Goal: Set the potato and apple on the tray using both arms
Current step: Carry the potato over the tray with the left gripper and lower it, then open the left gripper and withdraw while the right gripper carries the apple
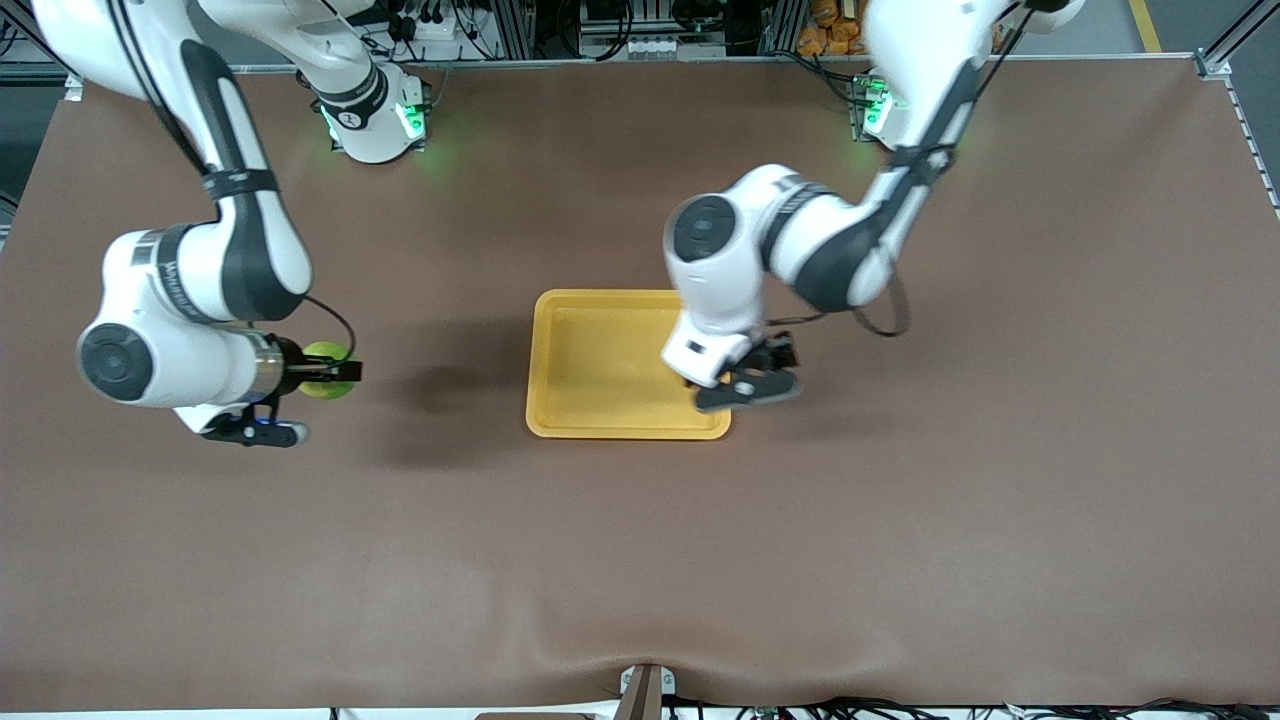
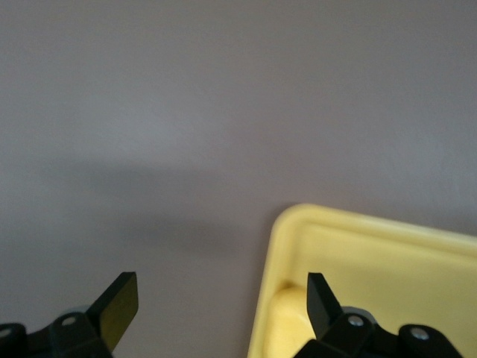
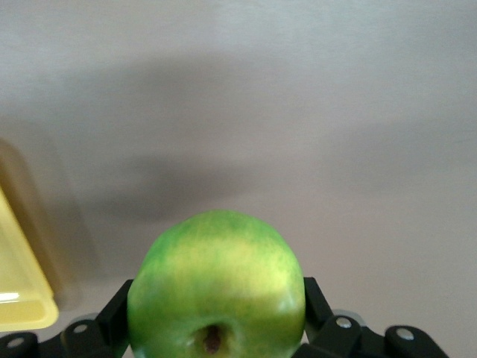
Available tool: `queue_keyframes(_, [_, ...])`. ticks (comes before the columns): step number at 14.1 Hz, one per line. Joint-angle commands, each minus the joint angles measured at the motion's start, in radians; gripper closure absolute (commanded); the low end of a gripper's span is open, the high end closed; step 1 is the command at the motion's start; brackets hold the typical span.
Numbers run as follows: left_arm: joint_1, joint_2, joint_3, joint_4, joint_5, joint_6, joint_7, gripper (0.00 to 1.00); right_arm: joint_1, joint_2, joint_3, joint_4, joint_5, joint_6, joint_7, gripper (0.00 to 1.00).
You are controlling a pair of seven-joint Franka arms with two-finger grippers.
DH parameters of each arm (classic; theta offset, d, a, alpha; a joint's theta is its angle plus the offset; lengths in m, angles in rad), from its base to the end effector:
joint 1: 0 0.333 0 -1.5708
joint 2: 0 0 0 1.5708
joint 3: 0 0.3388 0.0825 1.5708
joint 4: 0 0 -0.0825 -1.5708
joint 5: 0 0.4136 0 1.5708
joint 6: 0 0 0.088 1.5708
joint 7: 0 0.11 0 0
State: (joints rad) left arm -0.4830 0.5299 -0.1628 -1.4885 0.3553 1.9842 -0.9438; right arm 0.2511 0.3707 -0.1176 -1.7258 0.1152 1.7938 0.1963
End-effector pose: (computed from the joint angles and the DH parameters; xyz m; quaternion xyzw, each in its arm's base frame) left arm 0.6132 -0.4092 0.3720 -0.9890 -0.0849 -0.0772 0.0930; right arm 0.6422 0.1025 0.3530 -0.9870 0.0513 0.1523 0.0071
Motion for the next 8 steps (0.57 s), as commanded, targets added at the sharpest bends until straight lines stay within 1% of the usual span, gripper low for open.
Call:
queue_keyframes(1, [0.136,-0.056,-0.014,-0.029,-0.106,-0.008,0.148,0.0,0.069,-0.003,-0.008,0.014,0.014,-0.004,0.095,1.0])
queue_keyframes(2, [0.194,-0.062,-0.014,-0.029,-0.131,-0.036,0.224,0.0,0.104,0.004,-0.008,0.015,0.012,-0.001,0.127,1.0])
queue_keyframes(4, [0.288,-0.079,-0.015,-0.029,-0.15,-0.09,0.385,0.0,0.131,0.016,-0.008,0.037,0.02,0.009,0.188,1.0])
queue_keyframes(6, [0.378,-0.103,-0.017,-0.033,-0.171,-0.125,0.532,0.0,0.172,0.033,-0.008,0.061,0.053,0.021,0.236,1.0])
queue_keyframes(8, [0.441,-0.122,-0.017,-0.038,-0.194,-0.162,0.658,0.0,0.209,0.057,-0.008,0.077,0.066,0.045,0.284,1.0])
